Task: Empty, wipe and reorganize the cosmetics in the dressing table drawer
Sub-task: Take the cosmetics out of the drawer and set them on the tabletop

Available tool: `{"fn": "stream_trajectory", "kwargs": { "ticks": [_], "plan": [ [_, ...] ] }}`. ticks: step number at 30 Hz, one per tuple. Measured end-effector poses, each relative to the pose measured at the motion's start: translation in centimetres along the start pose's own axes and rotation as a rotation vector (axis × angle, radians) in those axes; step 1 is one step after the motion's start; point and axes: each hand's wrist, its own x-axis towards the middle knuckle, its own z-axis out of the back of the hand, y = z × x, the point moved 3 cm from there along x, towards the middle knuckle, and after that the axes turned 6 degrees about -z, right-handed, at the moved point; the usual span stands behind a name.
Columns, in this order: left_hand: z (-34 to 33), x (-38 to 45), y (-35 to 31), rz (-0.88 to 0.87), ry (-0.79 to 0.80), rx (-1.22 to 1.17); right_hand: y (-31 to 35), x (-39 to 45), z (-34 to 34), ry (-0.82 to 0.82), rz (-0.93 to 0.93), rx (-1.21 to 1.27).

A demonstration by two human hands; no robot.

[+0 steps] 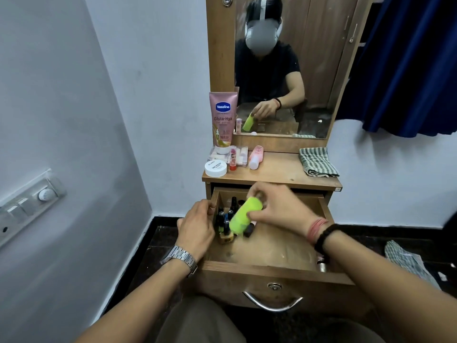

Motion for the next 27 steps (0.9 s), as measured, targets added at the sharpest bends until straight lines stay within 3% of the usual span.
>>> {"fn": "stream_trajectory", "kwargs": {
  "ticks": [10,27],
  "plan": [
    [-0.2,0.0,0.3,-0.014,0.009,-0.023,-2.6,7.0,10.4,-0.397,-0.153,0.047],
    [-0.8,0.1,0.9,-0.066,0.033,-0.123,-7.3,19.0,7.4,-0.395,-0.374,-0.123]
  ]
}}
